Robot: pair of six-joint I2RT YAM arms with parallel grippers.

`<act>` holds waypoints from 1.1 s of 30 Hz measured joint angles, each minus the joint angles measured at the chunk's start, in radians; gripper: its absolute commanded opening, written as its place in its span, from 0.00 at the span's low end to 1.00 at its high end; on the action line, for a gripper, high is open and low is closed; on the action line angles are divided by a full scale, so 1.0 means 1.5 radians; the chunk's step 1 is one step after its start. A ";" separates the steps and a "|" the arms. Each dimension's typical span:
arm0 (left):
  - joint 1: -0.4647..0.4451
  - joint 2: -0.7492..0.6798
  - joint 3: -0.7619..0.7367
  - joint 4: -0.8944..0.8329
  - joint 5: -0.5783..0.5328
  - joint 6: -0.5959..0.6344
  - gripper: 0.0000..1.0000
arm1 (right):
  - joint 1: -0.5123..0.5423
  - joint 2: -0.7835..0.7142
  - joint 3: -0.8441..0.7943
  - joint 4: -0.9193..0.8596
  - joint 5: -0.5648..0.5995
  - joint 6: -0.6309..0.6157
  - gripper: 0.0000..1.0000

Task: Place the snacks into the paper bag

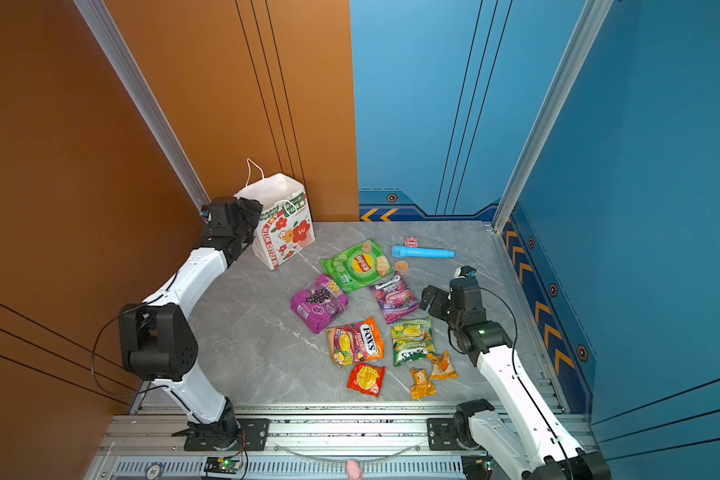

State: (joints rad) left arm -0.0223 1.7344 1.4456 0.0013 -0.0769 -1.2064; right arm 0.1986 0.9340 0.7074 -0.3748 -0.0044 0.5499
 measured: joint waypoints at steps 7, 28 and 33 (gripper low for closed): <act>0.033 0.001 -0.004 0.069 0.068 -0.008 0.95 | 0.008 0.006 0.000 0.000 -0.013 0.000 1.00; 0.060 0.026 0.059 -0.065 0.159 0.011 0.56 | 0.022 0.020 0.000 0.000 -0.015 0.010 1.00; 0.058 0.024 0.071 -0.146 0.159 0.029 0.42 | 0.022 0.041 0.000 0.000 -0.015 0.012 1.00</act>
State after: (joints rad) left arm 0.0654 1.7710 1.5517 -0.2184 0.1612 -1.1625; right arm 0.2314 0.9955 0.7074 -0.3748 -0.0265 0.5678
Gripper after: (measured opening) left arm 0.468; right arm 0.999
